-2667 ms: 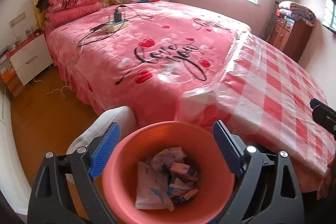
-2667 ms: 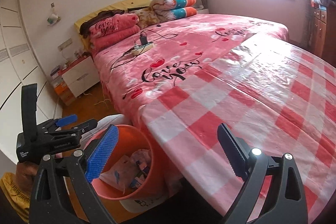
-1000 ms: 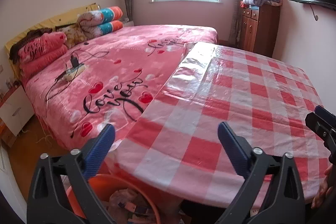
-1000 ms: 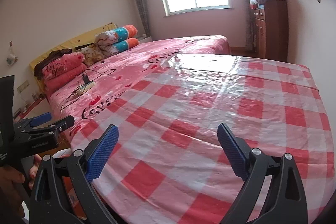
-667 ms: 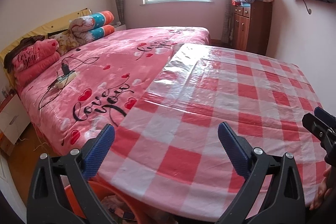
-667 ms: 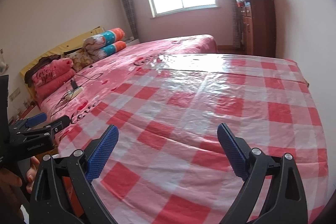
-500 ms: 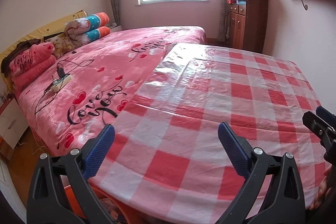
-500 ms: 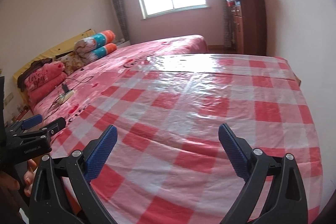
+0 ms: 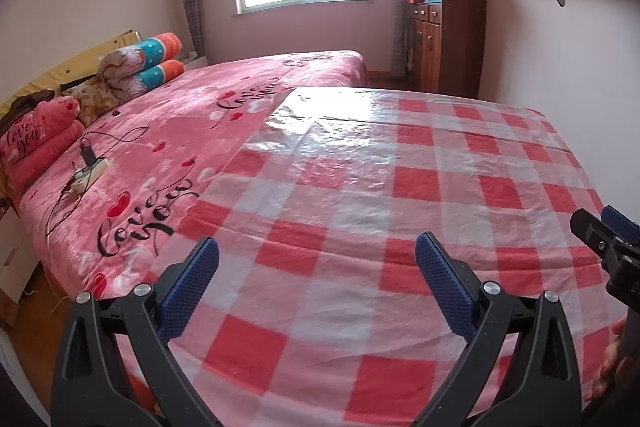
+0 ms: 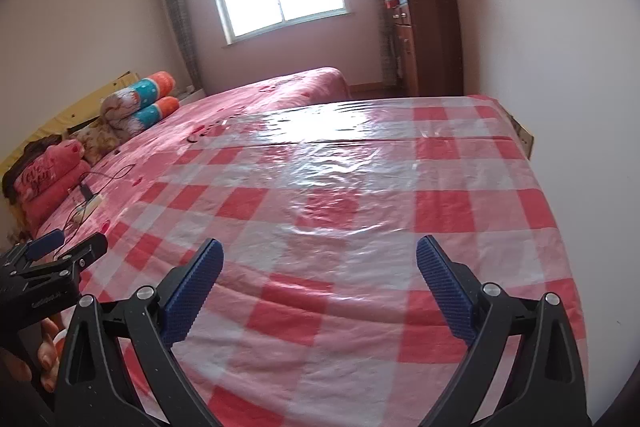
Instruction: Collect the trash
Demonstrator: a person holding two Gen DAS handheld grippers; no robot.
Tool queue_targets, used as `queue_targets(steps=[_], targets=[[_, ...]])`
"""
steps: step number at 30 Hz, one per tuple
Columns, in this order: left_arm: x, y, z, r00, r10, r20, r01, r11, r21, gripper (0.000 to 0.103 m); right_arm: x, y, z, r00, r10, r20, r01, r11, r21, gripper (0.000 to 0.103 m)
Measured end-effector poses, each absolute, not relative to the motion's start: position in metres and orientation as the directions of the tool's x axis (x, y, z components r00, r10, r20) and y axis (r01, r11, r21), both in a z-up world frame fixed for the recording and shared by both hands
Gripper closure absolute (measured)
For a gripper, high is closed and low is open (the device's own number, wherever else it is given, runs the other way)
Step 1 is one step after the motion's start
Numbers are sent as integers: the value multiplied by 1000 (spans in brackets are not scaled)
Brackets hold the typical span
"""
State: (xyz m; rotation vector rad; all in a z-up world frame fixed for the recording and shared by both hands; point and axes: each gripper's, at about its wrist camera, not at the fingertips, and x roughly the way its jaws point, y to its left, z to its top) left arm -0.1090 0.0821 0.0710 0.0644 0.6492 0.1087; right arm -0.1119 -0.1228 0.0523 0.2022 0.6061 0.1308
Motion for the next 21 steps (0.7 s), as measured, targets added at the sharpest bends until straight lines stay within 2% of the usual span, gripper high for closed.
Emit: queue_targets(steps=[21], targets=[[-70,25,64,785,55,-618,0,996,90,4,-98,-161,45,814,40,-579,67,985,162,7]])
